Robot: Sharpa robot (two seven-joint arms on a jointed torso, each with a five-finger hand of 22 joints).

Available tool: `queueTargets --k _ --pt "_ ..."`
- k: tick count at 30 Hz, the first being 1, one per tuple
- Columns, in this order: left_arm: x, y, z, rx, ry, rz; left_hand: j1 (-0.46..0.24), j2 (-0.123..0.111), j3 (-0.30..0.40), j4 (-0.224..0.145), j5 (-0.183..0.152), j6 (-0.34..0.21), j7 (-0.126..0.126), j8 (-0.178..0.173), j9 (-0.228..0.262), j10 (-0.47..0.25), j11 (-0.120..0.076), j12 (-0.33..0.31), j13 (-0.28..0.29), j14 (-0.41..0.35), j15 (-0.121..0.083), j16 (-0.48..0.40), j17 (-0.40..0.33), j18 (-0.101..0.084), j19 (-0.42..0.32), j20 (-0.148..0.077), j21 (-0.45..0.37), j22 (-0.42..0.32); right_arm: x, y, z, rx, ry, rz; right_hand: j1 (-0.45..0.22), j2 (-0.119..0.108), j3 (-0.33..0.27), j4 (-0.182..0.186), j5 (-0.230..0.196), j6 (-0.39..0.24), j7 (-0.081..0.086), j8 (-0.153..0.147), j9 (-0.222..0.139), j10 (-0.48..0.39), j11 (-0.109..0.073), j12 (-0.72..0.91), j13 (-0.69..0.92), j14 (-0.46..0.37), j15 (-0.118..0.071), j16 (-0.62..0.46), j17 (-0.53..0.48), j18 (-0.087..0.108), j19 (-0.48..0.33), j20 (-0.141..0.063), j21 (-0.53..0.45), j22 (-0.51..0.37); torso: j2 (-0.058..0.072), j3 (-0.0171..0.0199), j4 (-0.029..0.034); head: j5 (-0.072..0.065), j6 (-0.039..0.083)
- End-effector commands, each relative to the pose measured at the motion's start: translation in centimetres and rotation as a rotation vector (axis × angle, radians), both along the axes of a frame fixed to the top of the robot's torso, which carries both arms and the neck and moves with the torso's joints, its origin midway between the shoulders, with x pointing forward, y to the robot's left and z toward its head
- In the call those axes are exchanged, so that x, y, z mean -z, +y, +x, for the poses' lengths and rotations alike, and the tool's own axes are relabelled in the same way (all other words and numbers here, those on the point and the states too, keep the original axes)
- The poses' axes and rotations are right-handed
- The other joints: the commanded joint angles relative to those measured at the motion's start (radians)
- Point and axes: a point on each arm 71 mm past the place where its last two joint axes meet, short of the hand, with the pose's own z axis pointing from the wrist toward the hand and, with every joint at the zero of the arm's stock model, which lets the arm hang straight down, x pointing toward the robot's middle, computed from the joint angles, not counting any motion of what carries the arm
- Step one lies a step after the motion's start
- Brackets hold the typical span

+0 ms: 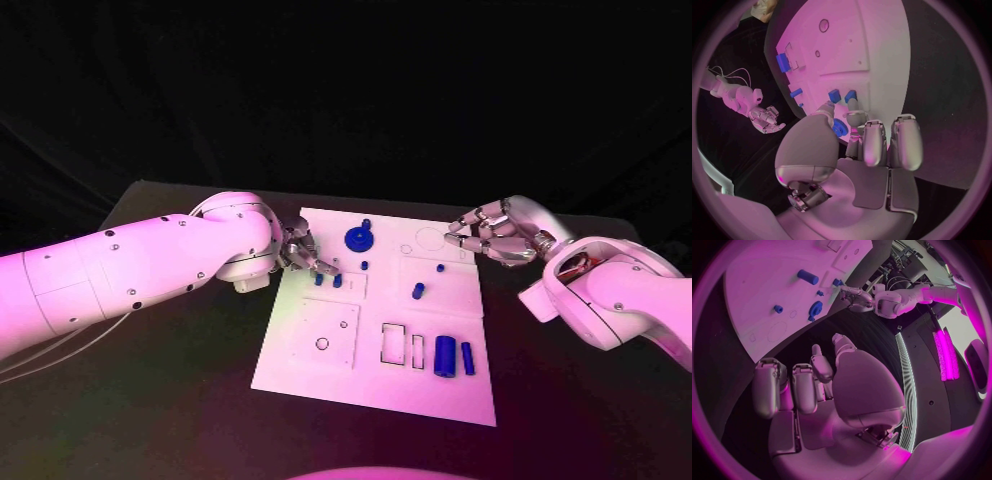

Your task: Assemble the parts on the task board

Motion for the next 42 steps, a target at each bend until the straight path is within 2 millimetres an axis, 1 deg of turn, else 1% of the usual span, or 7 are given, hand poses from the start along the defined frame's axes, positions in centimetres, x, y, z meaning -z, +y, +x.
queueTargets --k 1,10,13,15,23,31,42 --pt "-1.0 0.0 0.1 -0.026 -0.036 -0.063 0.028 0.0 -0.01 0.0 0.004 -0.011 0.005 -0.007 0.0 -0.017 0.004 -0.017 -0.021 0.043 -0.001 -0.005 0.027 -0.005 -0.006 -0.003 -0.01 -0.012 0.1 -0.1 0.0 -0.007 0.003 -0.005 0.003 0.005 -0.007 0.001 0.004 -0.007 0.001 0.006 0.001 -0.004 -0.003 -0.003 -0.001 0.055 -0.006 -0.006 0.046 0.018 -0.006 0.0 -0.007 0.113 -0.001 0.0006 -0.0012 0.001 0.0" --pt "-4.1 -0.1 0.5 -0.015 -0.127 -0.15 0.135 0.026 -0.042 0.0 0.004 -0.106 0.051 -0.044 -0.026 -0.176 0.046 -0.165 -0.205 0.008 0.034 -0.071 -0.037 0.044 -0.118 0.016 -0.199 -0.262 0.1 0.0 0.1 -0.005 0.004 -0.006 0.004 0.005 -0.007 0.001 0.004 -0.007 0.001 0.006 0.001 -0.005 -0.003 -0.004 -0.002 0.055 -0.006 -0.006 0.046 0.018 -0.006 0.0 -0.007 0.112 0.0 0.0009 0.001 0.001 0.006" --pt "-4.5 -1.1 0.5 0.028 -0.173 -0.225 0.248 0.04 -0.011 -0.022 0.007 -0.162 0.078 -0.071 -0.053 -0.253 0.069 -0.206 -0.233 -0.037 0.054 -0.145 -0.109 0.079 -0.212 0.032 -0.36 -0.456 0.1 0.0 0.1 -0.006 0.004 -0.005 0.004 0.005 -0.007 0.001 0.004 -0.007 0.001 0.006 0.001 -0.005 -0.003 -0.004 -0.002 0.055 -0.006 -0.006 0.046 0.018 -0.006 0.0 -0.007 0.112 0.0 0.0004 0.0014 -0.002 0.009" --pt "-4.6 -1.9 0.4 0.07 -0.224 -0.266 0.316 0.039 0.016 -0.042 0.01 -0.179 0.087 -0.083 -0.067 -0.279 0.076 -0.225 -0.248 -0.054 0.06 -0.166 -0.131 0.088 -0.24 0.04 -0.411 -0.512 0.1 0.1 0.1 -0.008 0.004 -0.004 0.004 0.006 -0.007 0.001 0.004 -0.007 0.001 0.006 0.001 -0.005 -0.003 -0.005 -0.002 0.055 -0.006 -0.007 0.045 0.018 -0.007 0.0 -0.009 0.111 0.001 -0.0003 0.0008 -0.003 0.01" --pt "-3.9 -4.7 -0.1 0.255 -0.468 -0.316 0.454 -0.048 0.14 -0.025 0.011 -0.149 0.106 -0.217 -0.221 -0.35 0.099 -0.364 -0.384 -0.124 0.084 -0.235 -0.217 0.107 -0.286 0.063 -0.541 -0.64 0.1 0.2 0.1 -0.012 0.001 0.001 0.004 0.006 -0.007 0.001 0.004 -0.007 0.001 0.007 0.001 -0.008 -0.003 -0.007 -0.005 0.054 -0.006 -0.009 0.041 0.019 -0.01 0.0 -0.014 0.108 0.001 -0.0008 -0.0008 -0.013 0.018" --pt "-1.4 -6.5 -0.4 0.379 -0.564 -0.243 0.447 -0.119 0.21 -0.006 0.008 -0.106 0.113 -0.296 -0.308 -0.349 0.112 -0.461 -0.494 -0.119 0.092 -0.243 -0.251 0.1 -0.245 0.069 -0.522 -0.611 0.2 0.4 0.1 -0.016 -0.001 0.004 0.004 0.006 -0.007 0.001 0.004 -0.008 0.001 0.006 0.001 -0.01 -0.003 -0.01 -0.008 0.054 -0.006 -0.01 0.04 0.02 -0.012 0.0 -0.017 0.106 0.002 -0.0005 -0.0008 -0.023 0.021" --pt "1.1 -8.0 0.1 0.418 -0.517 -0.122 0.432 -0.139 0.254 -0.018 0.008 -0.06 0.113 -0.351 -0.368 -0.369 0.129 -0.554 -0.594 -0.079 0.101 -0.185 -0.235 0.076 -0.172 0.077 -0.409 -0.479 0.2 0.5 0.1 -0.017 -0.001 0.006 0.004 0.006 -0.007 0.001 0.004 -0.008 0.001 0.006 0.001 -0.01 -0.003 -0.01 -0.008 0.054 -0.006 -0.01 0.04 0.02 -0.012 0.0 -0.017 0.106 0.002 -0.0006 -0.0035 -0.027 0.018"
